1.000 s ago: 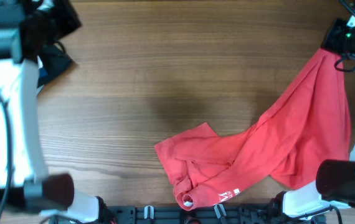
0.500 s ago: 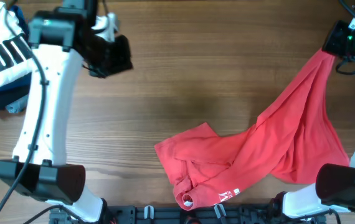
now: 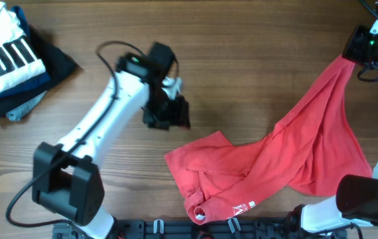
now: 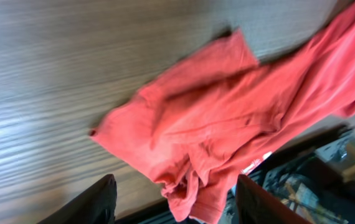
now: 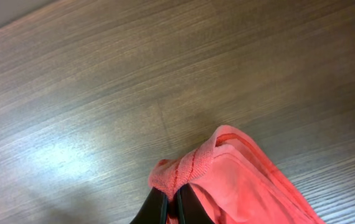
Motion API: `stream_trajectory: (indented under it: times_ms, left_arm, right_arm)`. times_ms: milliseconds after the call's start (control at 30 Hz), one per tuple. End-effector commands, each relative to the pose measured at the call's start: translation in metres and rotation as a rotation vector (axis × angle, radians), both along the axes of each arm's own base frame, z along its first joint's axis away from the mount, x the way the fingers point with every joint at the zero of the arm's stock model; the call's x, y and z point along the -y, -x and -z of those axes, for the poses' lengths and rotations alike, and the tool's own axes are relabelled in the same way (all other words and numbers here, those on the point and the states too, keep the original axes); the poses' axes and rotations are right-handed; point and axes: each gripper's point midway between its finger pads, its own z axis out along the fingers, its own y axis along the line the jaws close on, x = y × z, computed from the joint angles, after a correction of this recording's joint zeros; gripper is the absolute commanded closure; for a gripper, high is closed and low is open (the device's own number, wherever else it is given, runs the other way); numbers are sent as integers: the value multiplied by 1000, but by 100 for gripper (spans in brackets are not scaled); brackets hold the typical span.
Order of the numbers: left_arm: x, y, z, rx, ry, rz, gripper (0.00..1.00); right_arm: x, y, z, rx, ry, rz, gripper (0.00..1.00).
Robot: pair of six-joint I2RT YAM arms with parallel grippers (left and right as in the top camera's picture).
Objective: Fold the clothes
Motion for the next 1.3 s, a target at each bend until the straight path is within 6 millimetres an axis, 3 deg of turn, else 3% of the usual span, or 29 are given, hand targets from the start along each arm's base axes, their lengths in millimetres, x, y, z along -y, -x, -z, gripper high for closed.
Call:
stream_trajectory:
  times_ms: [0, 233, 367, 667, 967, 1100, 1267]
  left_arm:
    - [10, 21, 24, -48, -1, 3, 39]
    - [23, 51, 53, -131, 61, 14, 41]
    - [27, 59, 70, -124, 63, 15, 41]
    - [25, 65, 98, -106, 73, -12, 41]
    - [30, 58, 105, -78, 92, -9, 41]
    - [35, 56, 114, -87, 98, -11, 47]
    - [45, 60, 115, -92, 126, 14, 62]
  right_arm:
    - [5, 5, -14, 27, 38, 4, 96]
    - [5, 6, -14, 21, 40, 5, 96]
    - [5, 8, -13, 14, 37, 5, 96]
    - [5, 9, -12, 9, 36, 5, 96]
    - [4, 11, -11, 0, 34, 5, 96]
    - [4, 11, -11, -1, 34, 5, 96]
    - [4, 11, -11, -1, 34, 5, 96]
